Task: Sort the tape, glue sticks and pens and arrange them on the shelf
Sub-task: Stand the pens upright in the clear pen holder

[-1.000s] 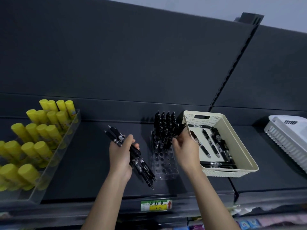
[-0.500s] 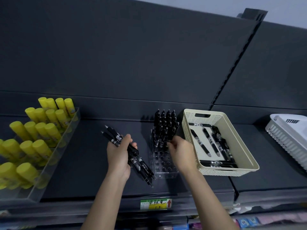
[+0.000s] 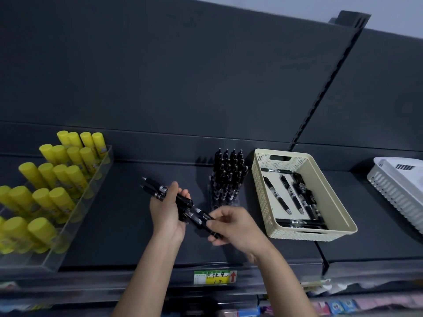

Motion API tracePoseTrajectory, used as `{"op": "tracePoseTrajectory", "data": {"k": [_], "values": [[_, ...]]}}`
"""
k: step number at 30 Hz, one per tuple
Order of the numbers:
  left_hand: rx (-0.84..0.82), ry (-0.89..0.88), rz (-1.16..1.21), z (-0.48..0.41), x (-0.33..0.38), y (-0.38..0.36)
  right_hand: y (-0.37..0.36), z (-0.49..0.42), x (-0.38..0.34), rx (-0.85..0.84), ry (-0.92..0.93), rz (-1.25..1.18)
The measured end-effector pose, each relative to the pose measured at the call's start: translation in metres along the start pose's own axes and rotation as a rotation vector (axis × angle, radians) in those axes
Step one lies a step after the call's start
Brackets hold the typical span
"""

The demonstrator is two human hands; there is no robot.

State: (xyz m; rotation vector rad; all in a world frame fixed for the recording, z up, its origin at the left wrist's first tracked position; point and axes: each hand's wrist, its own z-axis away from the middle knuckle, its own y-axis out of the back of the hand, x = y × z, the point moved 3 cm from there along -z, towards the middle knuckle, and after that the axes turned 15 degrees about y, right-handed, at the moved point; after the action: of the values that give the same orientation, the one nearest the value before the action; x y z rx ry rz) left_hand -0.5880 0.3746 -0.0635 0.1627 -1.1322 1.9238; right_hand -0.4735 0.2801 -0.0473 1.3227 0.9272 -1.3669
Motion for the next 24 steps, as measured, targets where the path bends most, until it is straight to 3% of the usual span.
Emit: {"op": "tracePoseTrajectory", "data": {"k": [4,10,16,20,24], "values": [[-0.004,0.060,-0.012,0.000,-0.002,0.005,0.012,-0.002,-0.006,0.239,0.052,-0.156],[-0.058,0.117,-0.332,-0.001,-0.007,0.008,0.031,-0.004,-0.014,0.524,0.097,-0.337],[-0.125,0.095,-0.487,0.002,-0.002,0.004,0.039,-0.008,-0.023,0.583,0.205,-0.420],[-0.110,0.101,-0.534,-0.002,-0.002,-0.001,0.042,-0.008,-0.029,0.597,0.252,-0.345],[-0.031,0.207,-0.374,-0.009,-0.005,0.001,0.041,-0.006,-0.032,0.626,0.312,-0.176]]}}
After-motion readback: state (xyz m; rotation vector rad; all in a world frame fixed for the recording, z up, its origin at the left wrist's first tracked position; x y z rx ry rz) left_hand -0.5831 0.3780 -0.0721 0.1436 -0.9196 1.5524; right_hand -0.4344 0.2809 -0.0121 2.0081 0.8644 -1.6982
